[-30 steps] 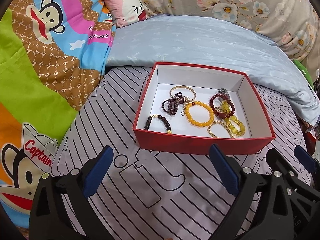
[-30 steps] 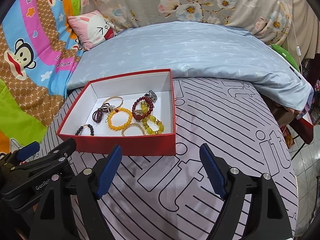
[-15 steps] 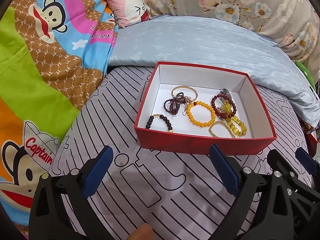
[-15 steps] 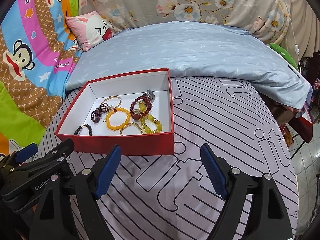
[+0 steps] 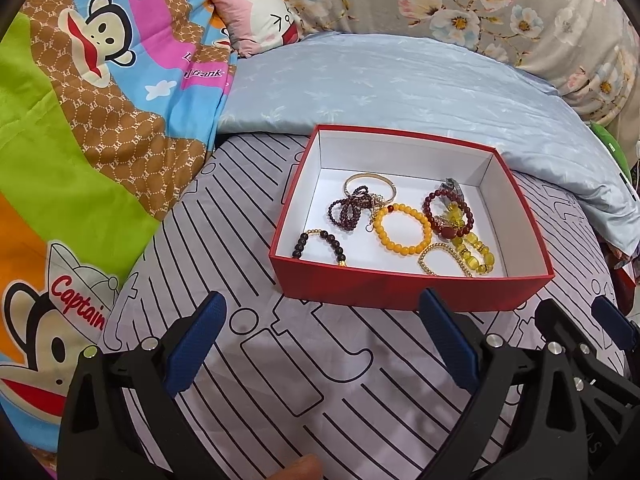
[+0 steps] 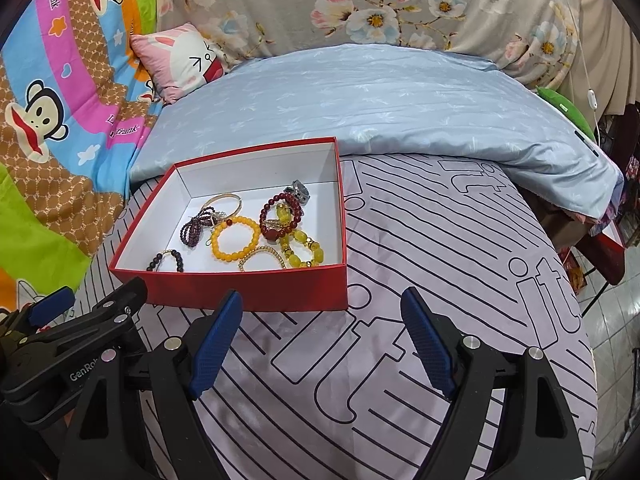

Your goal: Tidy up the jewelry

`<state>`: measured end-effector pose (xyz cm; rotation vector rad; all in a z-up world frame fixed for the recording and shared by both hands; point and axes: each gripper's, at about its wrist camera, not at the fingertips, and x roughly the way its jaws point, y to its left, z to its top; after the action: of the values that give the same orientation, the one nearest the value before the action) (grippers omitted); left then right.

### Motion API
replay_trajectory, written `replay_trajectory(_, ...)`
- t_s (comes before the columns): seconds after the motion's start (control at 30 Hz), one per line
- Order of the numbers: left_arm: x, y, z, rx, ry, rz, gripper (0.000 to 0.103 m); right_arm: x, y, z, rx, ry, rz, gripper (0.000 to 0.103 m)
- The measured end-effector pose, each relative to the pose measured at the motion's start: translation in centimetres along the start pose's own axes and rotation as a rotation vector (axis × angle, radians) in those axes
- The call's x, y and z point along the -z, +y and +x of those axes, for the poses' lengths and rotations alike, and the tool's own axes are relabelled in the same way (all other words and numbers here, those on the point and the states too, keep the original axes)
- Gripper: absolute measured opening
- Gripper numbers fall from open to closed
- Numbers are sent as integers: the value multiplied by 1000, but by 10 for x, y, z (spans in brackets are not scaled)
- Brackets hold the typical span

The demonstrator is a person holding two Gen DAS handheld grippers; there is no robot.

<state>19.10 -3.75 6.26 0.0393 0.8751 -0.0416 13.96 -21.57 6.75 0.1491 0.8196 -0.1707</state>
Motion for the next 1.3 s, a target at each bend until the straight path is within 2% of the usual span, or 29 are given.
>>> replay_trajectory(1.3, 2, -3, 1, 3, -14, 1, 93, -2, -1, 1, 2, 0, 0, 79)
